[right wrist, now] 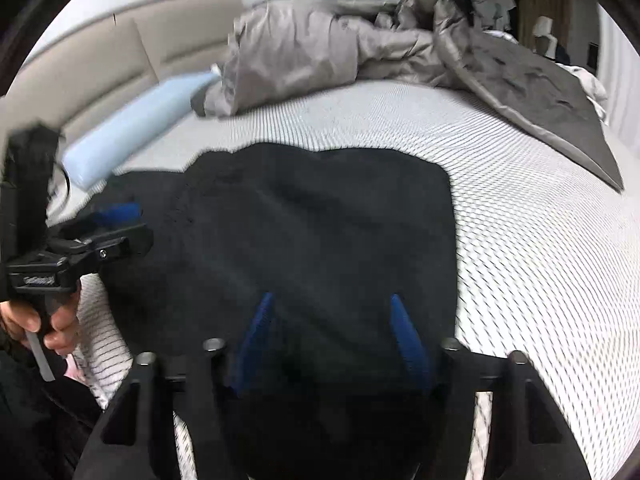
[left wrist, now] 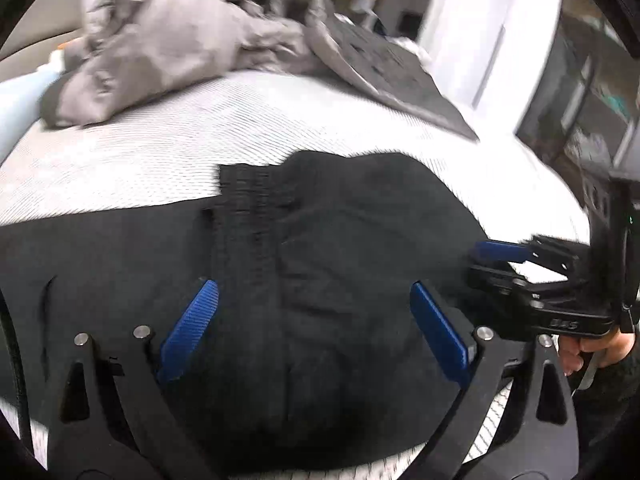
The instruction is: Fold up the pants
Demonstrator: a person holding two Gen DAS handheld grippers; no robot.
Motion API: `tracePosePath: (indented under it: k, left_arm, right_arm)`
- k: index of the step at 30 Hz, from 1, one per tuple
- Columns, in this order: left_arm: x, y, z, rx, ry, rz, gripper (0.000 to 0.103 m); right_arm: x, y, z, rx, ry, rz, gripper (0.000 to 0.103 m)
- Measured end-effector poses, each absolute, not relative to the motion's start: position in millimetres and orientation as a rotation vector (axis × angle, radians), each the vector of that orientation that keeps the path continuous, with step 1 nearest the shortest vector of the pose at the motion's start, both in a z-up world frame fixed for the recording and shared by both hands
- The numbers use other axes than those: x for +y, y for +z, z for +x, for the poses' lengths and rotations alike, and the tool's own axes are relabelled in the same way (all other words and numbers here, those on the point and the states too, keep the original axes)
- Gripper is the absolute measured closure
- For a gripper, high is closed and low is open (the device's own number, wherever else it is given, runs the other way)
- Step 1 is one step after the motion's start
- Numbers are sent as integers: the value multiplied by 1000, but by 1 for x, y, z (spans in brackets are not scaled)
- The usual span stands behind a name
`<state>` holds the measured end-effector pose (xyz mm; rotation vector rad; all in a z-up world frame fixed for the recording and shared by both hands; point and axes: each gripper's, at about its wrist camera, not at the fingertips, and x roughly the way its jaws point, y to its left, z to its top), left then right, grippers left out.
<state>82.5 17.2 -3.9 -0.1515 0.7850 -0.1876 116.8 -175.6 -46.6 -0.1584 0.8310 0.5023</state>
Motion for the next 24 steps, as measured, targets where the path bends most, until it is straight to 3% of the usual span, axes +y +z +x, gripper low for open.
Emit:
tracePosePath:
  k: [1,5,14,17,24]
  left_arm:
    - [13,-9,87,812,-195,-139,13]
    - [2,-27,95,927,-143,-44,35]
    - [15,-7,76,912,-152,-134,34]
    - [18,18,74,837,-201,-158,24]
    - [5,31,143,845,-187,-48,27]
  right_arm:
    - [-168,-52,125,860,493,-176,61]
    - [-155,-69,126,912,479,-272,63]
    - [-206,-50,133,868,377,-150,62]
    - [-202,-32,133,822,430,-133,54]
    - [-158,-22,179,867,510,-165,53]
